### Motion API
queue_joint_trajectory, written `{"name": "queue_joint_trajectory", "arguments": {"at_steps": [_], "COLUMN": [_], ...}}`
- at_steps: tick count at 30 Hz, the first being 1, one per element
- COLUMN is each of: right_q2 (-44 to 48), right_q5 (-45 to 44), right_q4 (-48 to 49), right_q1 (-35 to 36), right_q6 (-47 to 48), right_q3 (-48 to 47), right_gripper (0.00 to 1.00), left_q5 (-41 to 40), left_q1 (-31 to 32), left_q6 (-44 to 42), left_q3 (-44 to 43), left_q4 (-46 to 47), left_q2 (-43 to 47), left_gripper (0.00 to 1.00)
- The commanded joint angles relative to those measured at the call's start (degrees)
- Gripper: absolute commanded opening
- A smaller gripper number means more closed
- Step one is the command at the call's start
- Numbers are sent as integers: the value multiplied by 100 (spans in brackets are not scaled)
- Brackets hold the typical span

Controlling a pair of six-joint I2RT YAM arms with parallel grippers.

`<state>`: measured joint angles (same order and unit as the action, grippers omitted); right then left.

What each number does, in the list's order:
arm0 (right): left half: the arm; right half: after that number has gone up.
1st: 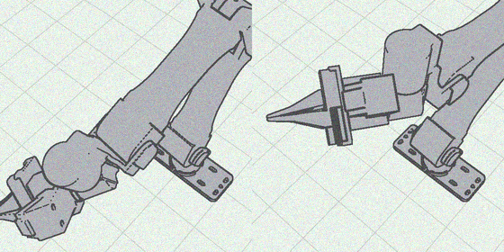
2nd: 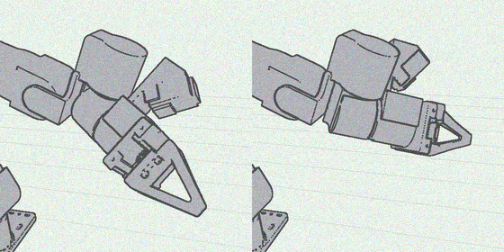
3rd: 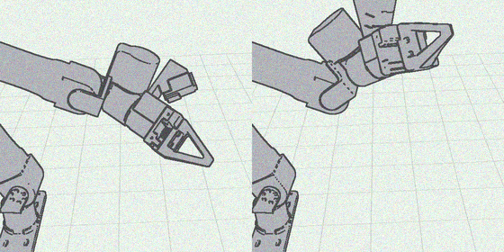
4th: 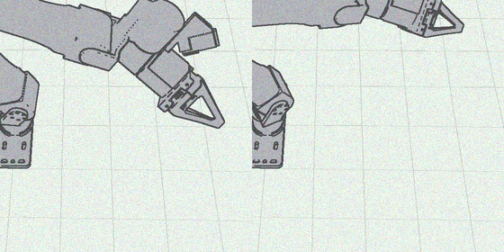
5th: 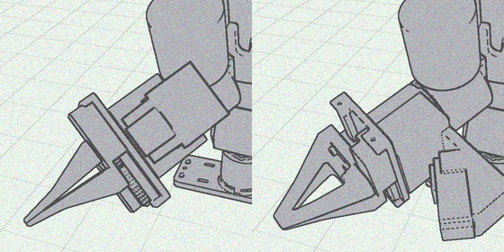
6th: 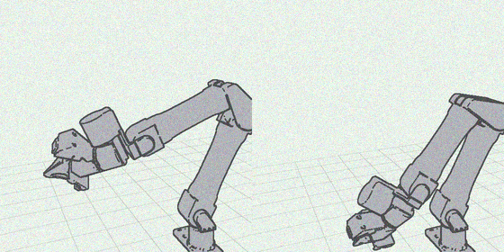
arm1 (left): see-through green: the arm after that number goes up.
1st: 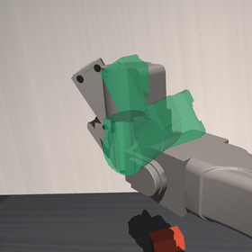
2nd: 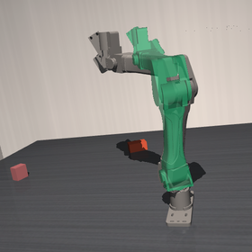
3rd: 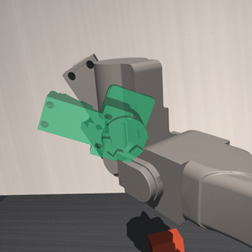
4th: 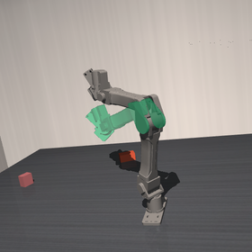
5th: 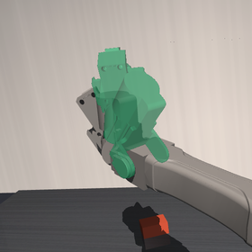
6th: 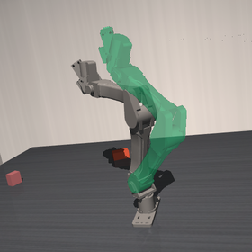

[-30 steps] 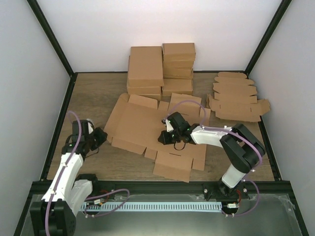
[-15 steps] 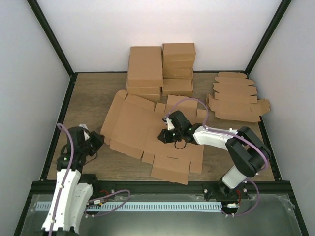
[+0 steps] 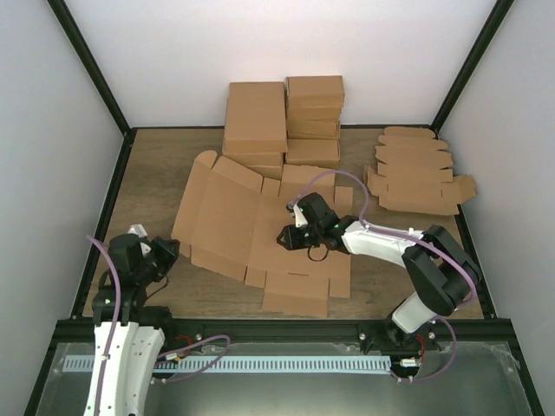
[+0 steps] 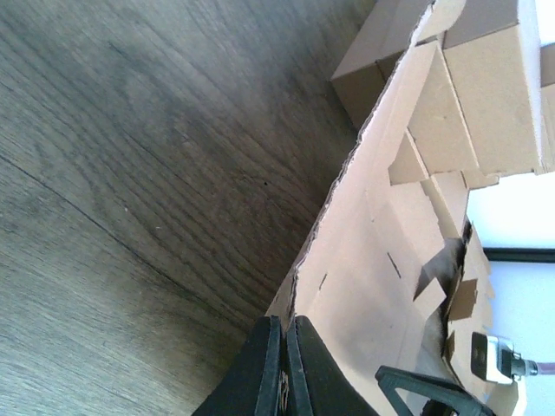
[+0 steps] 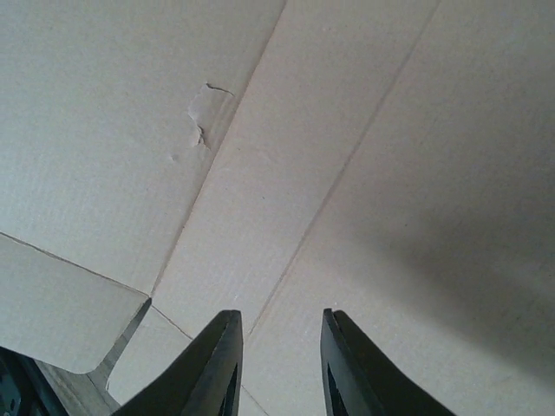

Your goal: Fold the paper box

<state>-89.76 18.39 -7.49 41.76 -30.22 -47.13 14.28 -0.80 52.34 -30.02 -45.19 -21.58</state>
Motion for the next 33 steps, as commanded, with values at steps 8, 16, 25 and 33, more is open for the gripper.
{"name": "queue_joint_trajectory", "arguments": {"at_steps": [8, 16, 25, 33], "right_q2": [515, 725, 1713, 2431], "right_q5": [-537, -1783, -1701, -1228], "right_q4": [-289, -887, -982, -1220], "right_q1": [-78, -288, -1180, -1765], "right_q6": [79, -396, -625, -917], "right_q3": [-126, -217, 651, 1372], "right_gripper": [41, 78, 83, 96], "left_q5": [-172, -588, -160, -242], "left_q1": [-13, -13, -6, -12], "left_q6": [-510, -597, -773, -804], "left_q3": [-752, -1192, -1078, -1115], "left_q4": [-222, -566, -349, -359], "left_q2": [52, 296, 280, 329], "left_gripper": [4, 4, 4, 4]}}
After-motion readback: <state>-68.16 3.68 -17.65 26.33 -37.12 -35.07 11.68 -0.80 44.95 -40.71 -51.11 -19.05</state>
